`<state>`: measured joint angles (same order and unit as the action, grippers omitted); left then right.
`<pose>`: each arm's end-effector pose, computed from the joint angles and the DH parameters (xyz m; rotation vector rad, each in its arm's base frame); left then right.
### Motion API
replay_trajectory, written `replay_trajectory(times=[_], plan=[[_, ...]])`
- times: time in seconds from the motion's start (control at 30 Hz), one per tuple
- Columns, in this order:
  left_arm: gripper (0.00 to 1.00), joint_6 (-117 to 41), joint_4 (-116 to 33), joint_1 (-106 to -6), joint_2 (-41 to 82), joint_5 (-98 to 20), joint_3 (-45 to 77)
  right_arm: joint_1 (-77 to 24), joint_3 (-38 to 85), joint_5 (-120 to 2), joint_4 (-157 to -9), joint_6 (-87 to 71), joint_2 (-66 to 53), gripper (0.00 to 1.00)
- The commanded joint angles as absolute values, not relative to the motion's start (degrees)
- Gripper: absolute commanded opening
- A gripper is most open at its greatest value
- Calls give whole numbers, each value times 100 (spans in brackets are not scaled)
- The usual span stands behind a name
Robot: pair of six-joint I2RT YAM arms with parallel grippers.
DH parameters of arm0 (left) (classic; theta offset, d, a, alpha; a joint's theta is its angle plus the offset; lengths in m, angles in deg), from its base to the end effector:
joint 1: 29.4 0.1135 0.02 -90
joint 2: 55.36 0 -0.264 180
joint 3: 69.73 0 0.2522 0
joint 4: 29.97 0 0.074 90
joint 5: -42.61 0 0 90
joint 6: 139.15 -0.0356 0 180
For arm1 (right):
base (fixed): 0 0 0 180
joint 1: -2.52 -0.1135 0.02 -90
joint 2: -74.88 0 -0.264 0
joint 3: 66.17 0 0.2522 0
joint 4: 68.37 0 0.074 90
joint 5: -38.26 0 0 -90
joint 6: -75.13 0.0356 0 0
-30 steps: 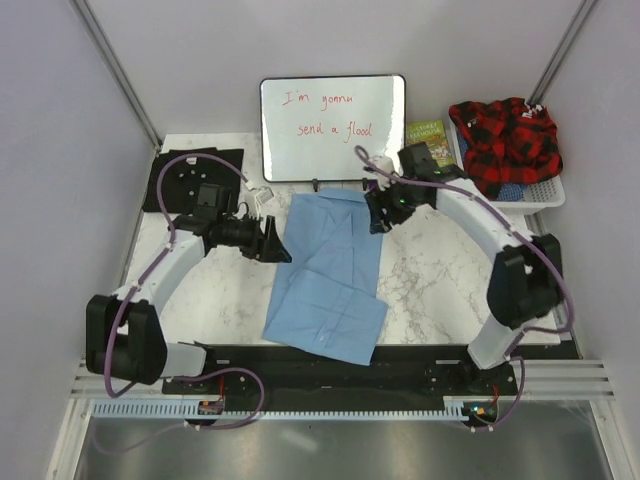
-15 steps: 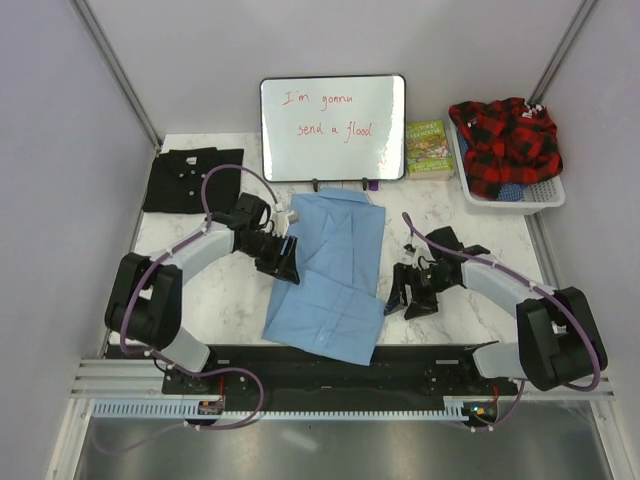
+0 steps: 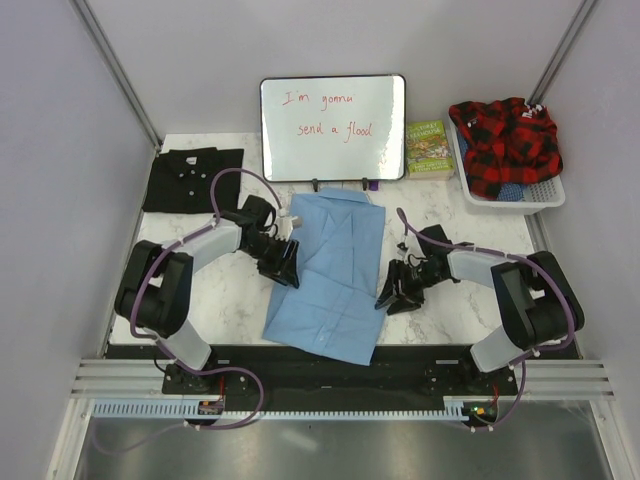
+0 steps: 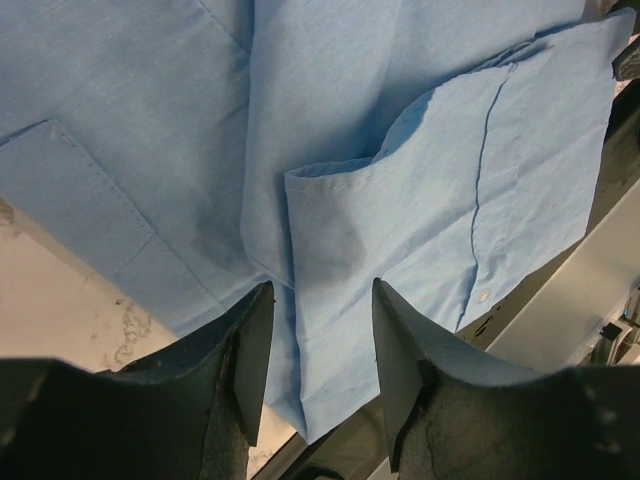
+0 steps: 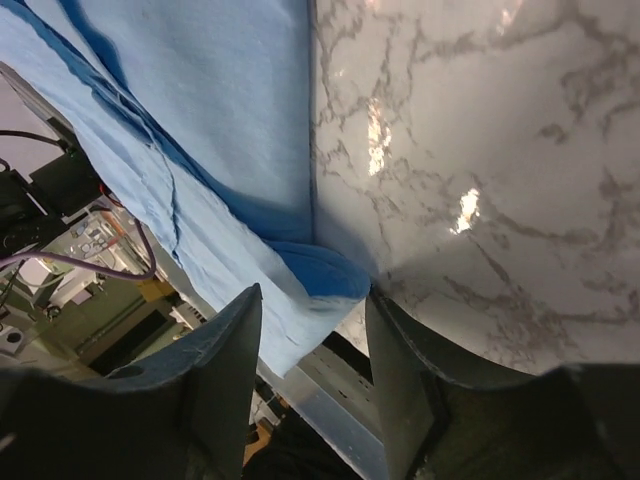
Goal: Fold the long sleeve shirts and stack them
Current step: Fold the shirt
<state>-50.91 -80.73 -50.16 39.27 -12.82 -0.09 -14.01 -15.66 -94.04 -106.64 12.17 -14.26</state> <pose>0.2690 -0.1236 0.1700 0.6661 2.7773 -0.9348 0.2192 0.0901 0.1223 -0.1349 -2.8487 -1.1449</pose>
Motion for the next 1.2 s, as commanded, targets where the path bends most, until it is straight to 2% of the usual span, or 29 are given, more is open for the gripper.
replay_trajectory(times=[0.0,0.2,0.3,0.37,0.53,0.57,0.7,1.0,1.17], plan=[[50,-5169,-8082,-5146,3912,-1188,186,-1523,-1357,-9664,-10183,1395,-1600,52],[50,-5187,-8091,-5252,3894,-1241,151,-1839,-1321,-9875,-9971,1378,-1468,42],[46,-5196,-8091,-5252,3956,-1250,186,-1936,-1208,-9885,-9936,1238,-1450,29],[38,-5196,-8082,-5252,3956,-1206,204,-2032,-1128,-9867,-9979,1010,-1424,17],[19,-5248,-8196,-5252,3720,-1109,169,-2261,-742,-9788,-10199,456,-1477,0],[13,-5257,-8231,-5252,3667,-1135,177,-2349,-663,-9753,-10260,237,-1503,0],[2,-5275,-8503,-5234,3438,-1153,213,-2569,-250,-9665,-10445,-440,-1565,0],[2,-5556,-9058,-5032,3007,-1469,178,-2824,304,-9507,-10736,-1443,-1801,0],[2,-5556,-9032,-4901,3331,-1724,151,-2824,463,-9121,-10779,-1725,-2267,0]])
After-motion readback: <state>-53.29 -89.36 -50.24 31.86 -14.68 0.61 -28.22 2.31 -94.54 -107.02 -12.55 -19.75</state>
